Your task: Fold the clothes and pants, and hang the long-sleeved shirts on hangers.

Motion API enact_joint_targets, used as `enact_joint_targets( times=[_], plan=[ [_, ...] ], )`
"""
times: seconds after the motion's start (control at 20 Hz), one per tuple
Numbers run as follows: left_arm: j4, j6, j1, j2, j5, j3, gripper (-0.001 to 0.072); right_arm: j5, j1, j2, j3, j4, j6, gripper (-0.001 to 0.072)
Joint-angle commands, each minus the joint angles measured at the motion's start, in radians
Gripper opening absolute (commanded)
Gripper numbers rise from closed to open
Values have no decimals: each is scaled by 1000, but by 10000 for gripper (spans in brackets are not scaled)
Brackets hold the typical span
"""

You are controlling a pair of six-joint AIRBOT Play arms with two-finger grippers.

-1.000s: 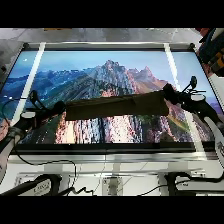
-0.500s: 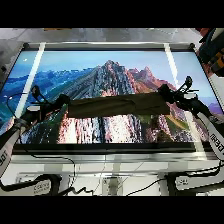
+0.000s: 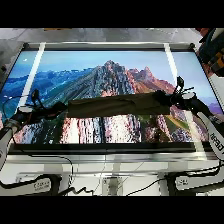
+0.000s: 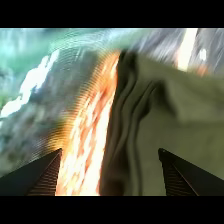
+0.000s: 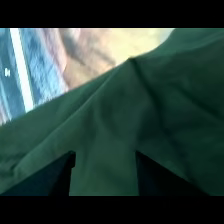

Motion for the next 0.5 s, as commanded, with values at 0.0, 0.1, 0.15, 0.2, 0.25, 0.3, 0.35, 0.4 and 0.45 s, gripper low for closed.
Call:
enact_joint_targets(
  times=[0.0,0.1,0.15,0.2,0.25,0.3,0.35,0.4,0.45],
  plan=[
    [40,24,7,-74,-167,40,710,96,14,0,29,-20,-12,448],
    [-6,33,-29,-117,-162,77,710,114,43,0,51,-21,-12,443],
    [-28,38,-48,-136,-158,96,708,113,63,0,61,-20,-10,439],
    [-41,44,-68,-155,-158,119,632,112,85,0,74,-20,-10,397],
    [-40,43,-88,-171,-158,140,523,109,107,-1,85,-20,-10,363],
    [-40,43,-108,-183,-158,153,458,101,131,-1,95,-21,-10,363],
    [-40,44,-126,-189,-158,165,405,88,159,-1,104,-21,-10,363],
    [-39,48,-136,-190,-158,175,315,76,187,-1,109,-21,-10,362],
    [-40,57,-141,-188,-165,190,126,60,211,0,110,-20,-9,329]
  ],
)
